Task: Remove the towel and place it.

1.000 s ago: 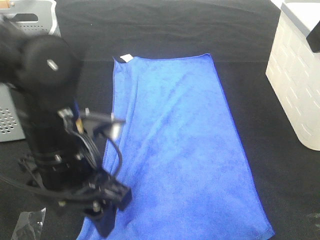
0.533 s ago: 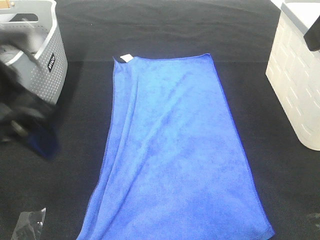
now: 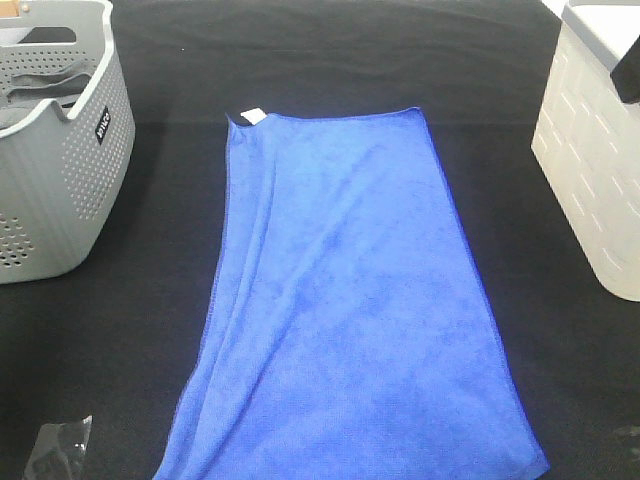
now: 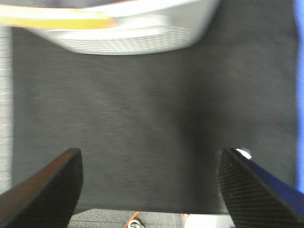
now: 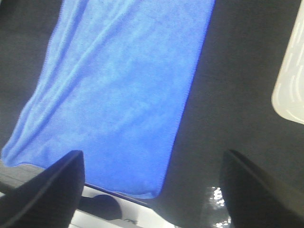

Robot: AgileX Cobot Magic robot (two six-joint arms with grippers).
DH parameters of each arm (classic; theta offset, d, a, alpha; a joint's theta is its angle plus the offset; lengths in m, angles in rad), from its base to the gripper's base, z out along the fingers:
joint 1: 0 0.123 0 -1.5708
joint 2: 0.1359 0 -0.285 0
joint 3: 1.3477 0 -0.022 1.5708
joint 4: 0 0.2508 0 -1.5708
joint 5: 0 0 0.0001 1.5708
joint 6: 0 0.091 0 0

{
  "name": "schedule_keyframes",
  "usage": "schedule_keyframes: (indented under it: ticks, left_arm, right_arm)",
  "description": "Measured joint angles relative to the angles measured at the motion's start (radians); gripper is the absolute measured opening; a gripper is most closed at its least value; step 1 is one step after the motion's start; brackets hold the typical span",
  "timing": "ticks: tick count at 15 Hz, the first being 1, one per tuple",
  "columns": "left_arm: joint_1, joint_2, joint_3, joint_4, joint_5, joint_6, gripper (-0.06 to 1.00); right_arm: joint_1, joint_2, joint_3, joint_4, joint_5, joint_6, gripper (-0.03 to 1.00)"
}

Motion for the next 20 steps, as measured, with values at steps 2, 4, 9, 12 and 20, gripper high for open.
schedule_keyframes:
  ticks: [2, 4, 9, 12, 20]
  left_arm:
    - [0.115, -0.039, 0.0, 0.008, 0.001, 0.028, 0.75]
    - [0.176, -0.103, 0.002, 0.011, 0.005, 0.028, 0.75]
    - [0.182, -0.302, 0.095, -0.115, -0.097, 0.059, 0.75]
    - [0.182, -0.453, 0.153, -0.114, -0.14, 0.131, 0.75]
    - [0.182, -0.887, 0.374, -0.103, -0.111, 0.174, 0.75]
  right_arm:
    - [0.0, -0.027, 0.0, -0.033, 0.0, 0.0, 0.78]
    - [0.0, -0.116, 0.0, -0.068, 0.0, 0.0, 0.78]
    - [0.0, -0.443, 0.019, -0.116, 0.0, 0.0, 0.78]
    - [0.0, -0.618, 0.168, -0.188, 0.002, 0.008, 0.78]
    - [0.0, -1.056, 0.545, -0.199, -0.035, -0.026, 0.76]
